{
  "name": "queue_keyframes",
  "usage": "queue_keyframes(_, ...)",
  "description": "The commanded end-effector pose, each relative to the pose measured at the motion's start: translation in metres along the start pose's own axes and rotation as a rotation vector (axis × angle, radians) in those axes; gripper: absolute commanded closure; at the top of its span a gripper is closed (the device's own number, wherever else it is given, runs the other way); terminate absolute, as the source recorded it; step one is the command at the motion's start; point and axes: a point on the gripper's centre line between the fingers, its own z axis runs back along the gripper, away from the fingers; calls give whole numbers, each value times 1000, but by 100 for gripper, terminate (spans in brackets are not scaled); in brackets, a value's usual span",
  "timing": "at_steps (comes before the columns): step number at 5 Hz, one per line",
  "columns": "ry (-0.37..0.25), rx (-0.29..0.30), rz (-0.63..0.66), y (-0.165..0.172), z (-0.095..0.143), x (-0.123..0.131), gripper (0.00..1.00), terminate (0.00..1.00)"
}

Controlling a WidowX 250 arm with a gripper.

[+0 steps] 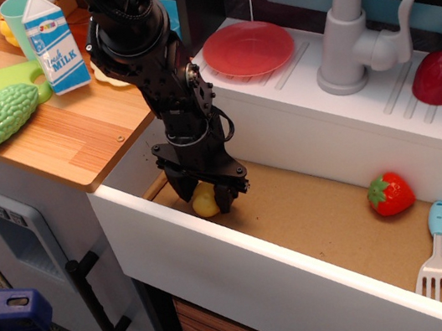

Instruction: Put potato on plate

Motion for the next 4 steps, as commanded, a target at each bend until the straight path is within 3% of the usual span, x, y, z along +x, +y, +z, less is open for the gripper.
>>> queue_keyframes(1, -53, 9, 13, -4, 0, 8, 100, 0)
queue_keyframes(2, -67, 137, -62, -5, 44, 36, 100, 0)
queue_keyframes(3, -19, 182, -104, -6, 88, 67, 100, 0)
queue_keyframes(4, -34, 221, -123, -16, 118, 91, 100, 0)
